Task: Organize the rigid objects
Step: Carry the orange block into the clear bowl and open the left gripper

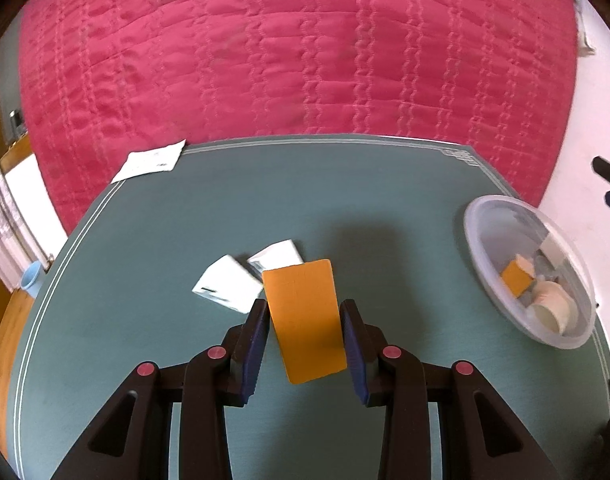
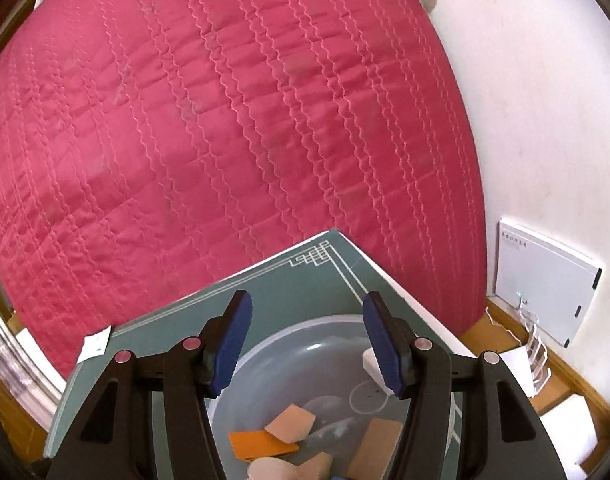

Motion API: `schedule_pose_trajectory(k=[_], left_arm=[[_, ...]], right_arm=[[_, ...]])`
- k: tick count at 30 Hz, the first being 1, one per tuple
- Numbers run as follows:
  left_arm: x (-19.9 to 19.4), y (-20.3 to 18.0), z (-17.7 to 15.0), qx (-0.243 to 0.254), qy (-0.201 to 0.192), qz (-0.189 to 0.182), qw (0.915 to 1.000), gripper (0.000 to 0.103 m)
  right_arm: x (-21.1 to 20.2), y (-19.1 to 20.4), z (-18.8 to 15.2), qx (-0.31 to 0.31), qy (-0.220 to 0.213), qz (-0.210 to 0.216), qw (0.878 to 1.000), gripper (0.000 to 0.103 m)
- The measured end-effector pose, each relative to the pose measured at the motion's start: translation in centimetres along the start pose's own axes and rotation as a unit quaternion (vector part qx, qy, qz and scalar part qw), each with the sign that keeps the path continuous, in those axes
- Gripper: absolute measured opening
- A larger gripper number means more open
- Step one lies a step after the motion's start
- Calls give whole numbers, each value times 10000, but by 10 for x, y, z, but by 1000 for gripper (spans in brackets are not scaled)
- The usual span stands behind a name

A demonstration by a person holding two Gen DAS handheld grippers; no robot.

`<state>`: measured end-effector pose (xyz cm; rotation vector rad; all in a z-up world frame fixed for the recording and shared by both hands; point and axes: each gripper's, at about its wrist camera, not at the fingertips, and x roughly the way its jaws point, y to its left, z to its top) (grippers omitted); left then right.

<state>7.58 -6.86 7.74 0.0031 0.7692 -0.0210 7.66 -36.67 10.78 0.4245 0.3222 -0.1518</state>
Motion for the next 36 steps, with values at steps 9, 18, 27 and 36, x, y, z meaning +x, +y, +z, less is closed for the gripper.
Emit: schedule_pose_trajectory(k=[9, 18, 27, 36], left_arm=[[5, -45, 14, 268, -7, -522, 9983, 39], [2, -90, 22, 670, -58, -1087, 9918, 39], [11, -124, 28, 758, -13, -1722, 9821, 39], [21, -135, 25, 842, -141, -1746, 9809, 69]], right_arm=[[10, -33, -11, 362, 325, -147, 9987, 59], [6, -31, -12, 306, 242, -113, 9992, 59], [2, -30, -11, 298, 193, -66, 9993, 59], [0, -28, -13, 233, 157, -55, 9996, 59]])
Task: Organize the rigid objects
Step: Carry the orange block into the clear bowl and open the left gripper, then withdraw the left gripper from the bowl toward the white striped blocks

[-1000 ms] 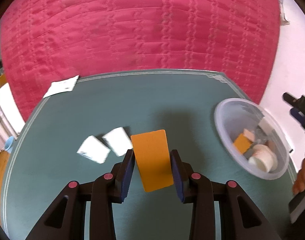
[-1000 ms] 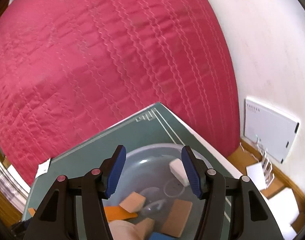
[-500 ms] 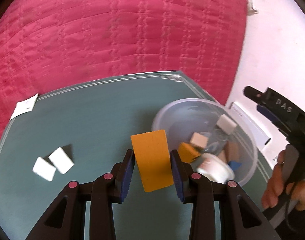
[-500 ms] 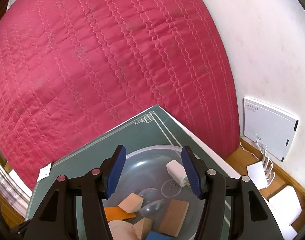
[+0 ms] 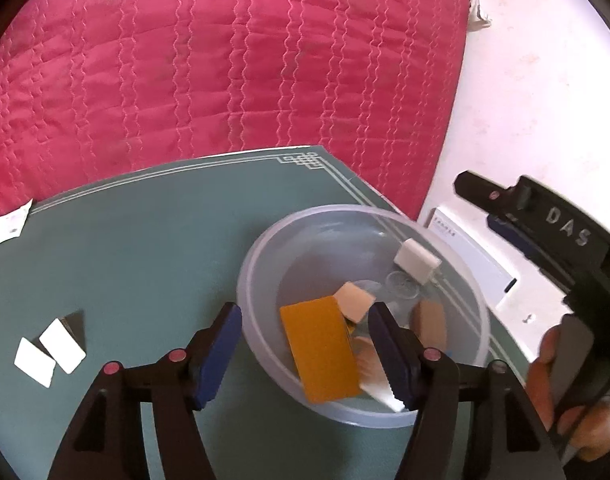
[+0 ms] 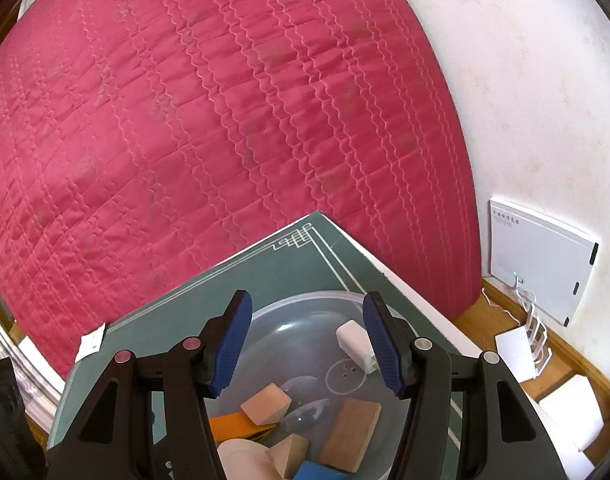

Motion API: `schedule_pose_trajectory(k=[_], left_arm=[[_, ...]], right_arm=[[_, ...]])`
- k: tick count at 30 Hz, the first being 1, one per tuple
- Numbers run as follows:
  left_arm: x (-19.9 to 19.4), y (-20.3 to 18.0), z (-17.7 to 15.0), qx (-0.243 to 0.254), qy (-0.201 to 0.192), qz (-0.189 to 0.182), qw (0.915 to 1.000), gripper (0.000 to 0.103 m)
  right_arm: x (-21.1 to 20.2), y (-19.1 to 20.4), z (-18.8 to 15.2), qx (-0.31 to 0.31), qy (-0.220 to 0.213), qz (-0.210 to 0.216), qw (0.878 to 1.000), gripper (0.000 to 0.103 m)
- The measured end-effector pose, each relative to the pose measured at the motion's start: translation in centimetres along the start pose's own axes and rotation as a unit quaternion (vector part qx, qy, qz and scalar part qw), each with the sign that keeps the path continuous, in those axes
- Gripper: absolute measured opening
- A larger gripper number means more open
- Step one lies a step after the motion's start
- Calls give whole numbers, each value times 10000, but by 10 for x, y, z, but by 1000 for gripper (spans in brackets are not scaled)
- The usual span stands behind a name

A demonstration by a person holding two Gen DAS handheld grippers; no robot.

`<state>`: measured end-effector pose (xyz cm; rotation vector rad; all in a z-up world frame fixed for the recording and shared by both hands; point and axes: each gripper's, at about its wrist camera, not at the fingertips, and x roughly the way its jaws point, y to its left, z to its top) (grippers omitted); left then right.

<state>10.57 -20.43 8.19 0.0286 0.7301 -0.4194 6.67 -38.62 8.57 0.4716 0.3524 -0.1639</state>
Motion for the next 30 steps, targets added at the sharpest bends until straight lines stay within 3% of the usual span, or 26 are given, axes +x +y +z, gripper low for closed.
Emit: schedule_pose_trajectory(k=[12, 22, 30], left_arm=[[-5, 22, -12, -23, 43, 389, 9992, 70], [-10, 26, -20, 32, 27, 647, 9979, 80], [-21, 46, -25, -141, 15, 867, 9961, 81]], right_arm=[[0, 6, -3, -95, -5, 1, 10000, 59], [-1, 10, -5, -189, 24, 65, 9998, 59], [-4, 20, -10, -409, 12, 143, 9991, 59]])
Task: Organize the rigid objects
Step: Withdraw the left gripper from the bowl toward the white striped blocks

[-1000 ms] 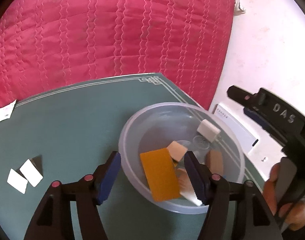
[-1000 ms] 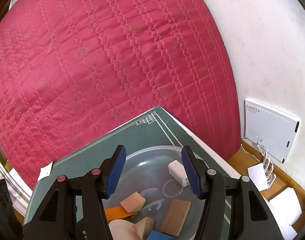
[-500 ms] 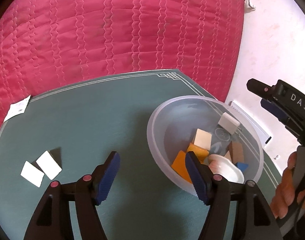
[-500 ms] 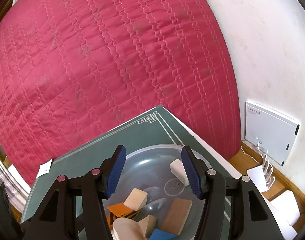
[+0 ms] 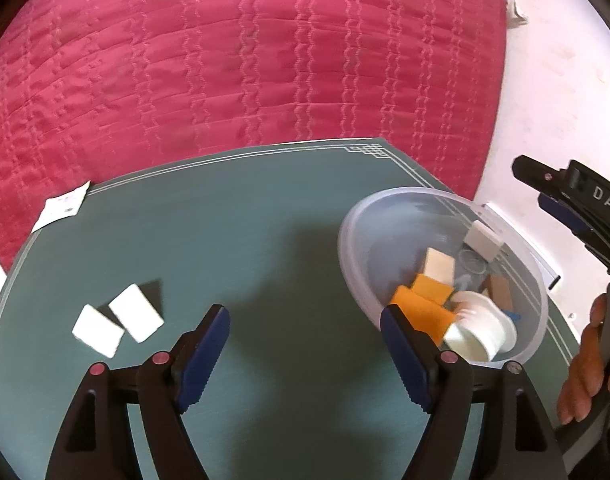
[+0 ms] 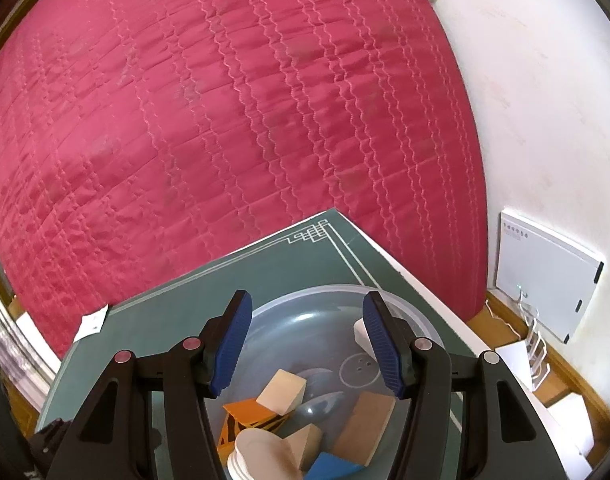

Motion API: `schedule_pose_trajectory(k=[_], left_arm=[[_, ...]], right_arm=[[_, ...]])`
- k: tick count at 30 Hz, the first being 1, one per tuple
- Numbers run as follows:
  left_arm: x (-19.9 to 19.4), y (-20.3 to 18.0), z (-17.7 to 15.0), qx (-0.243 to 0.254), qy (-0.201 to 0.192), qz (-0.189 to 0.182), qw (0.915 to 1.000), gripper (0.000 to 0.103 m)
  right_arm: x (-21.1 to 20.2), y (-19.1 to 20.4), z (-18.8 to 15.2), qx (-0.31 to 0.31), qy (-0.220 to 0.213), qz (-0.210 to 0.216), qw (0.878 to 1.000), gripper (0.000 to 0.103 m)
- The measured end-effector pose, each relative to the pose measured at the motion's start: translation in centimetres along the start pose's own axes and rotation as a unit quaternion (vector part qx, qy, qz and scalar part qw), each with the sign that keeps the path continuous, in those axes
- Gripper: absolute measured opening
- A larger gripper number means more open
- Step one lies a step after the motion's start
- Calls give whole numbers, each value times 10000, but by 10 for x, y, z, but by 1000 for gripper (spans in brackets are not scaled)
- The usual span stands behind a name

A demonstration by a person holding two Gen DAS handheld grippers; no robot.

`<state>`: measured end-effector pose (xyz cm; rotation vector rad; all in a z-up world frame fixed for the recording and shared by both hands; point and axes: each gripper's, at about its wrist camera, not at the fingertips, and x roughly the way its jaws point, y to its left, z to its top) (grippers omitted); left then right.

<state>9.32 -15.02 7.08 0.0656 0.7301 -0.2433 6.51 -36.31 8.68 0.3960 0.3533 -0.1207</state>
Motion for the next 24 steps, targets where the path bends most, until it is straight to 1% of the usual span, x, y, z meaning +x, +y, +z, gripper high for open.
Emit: schedule_pose_trajectory(k=[8, 14, 18, 24], left_arm=[[-6, 24, -7, -152, 30, 254, 9996, 82], [-7, 48, -13, -270, 104, 524, 9982, 86], [-8, 71, -17, -451, 148, 739, 9961, 88], [-12, 105, -19, -760, 157, 1087, 9910, 89]], right_arm=[[0, 6, -3, -120, 34, 51, 9999, 59], [1, 10, -5, -213, 50, 88, 9997, 59], [1, 14, -6, -294, 53, 126, 9995, 63], [1, 20, -10, -426, 78, 197, 9989, 63]])
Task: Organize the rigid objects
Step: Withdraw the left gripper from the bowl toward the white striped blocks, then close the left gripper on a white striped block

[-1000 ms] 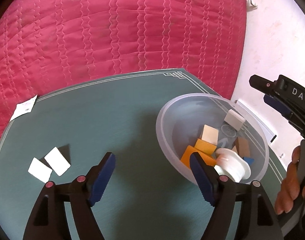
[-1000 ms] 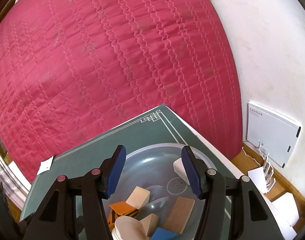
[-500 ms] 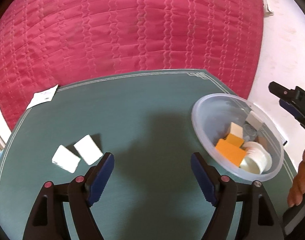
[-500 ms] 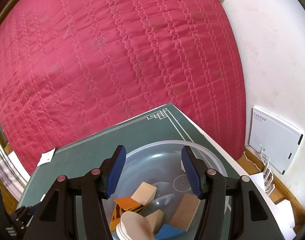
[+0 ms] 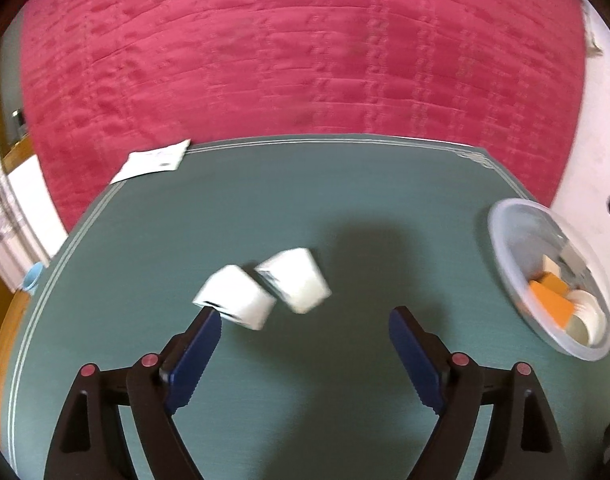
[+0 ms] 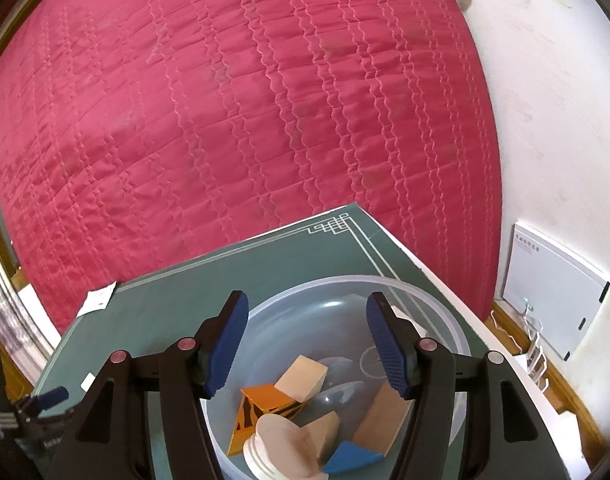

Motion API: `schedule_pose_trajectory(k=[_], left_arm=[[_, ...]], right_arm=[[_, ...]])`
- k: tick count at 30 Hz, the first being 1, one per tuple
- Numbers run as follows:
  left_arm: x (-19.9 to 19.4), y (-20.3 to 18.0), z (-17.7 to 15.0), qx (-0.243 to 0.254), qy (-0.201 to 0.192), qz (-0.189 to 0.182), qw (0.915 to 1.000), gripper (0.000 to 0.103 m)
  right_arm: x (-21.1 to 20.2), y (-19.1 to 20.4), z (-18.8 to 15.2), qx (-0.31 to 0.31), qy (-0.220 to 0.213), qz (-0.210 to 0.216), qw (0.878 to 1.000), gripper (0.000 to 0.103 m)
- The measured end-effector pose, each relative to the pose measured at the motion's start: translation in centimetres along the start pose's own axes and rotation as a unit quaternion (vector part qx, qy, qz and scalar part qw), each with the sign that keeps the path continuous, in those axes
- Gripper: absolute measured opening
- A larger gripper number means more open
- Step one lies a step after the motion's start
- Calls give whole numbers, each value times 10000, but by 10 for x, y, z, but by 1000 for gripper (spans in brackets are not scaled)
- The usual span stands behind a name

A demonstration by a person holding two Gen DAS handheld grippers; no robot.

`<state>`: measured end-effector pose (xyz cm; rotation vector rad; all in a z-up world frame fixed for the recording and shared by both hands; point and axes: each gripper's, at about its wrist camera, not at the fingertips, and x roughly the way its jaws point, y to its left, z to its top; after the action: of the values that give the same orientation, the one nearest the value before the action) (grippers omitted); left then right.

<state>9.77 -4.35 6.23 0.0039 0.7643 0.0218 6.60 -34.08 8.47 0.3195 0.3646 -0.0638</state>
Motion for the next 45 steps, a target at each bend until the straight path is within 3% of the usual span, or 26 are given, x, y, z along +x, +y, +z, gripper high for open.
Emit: schedule_pose_trajectory(k=[6, 16, 31, 45], left_arm=[[9, 30, 1, -311, 50, 373, 9988, 89], [31, 47, -2, -513, 289, 726, 9956, 89], [62, 51, 15, -897, 523, 912, 9904, 89], [46, 71, 0, -834, 578, 930, 9905, 92]], right_arm=[[-1, 6, -2, -92, 3, 77, 9999, 63], [-12, 34, -15, -596, -6, 364, 9976, 63], [-20, 66, -35, -1238, 38, 679, 9900, 63], [-21, 79, -48, -1517, 182, 872, 9844, 63]])
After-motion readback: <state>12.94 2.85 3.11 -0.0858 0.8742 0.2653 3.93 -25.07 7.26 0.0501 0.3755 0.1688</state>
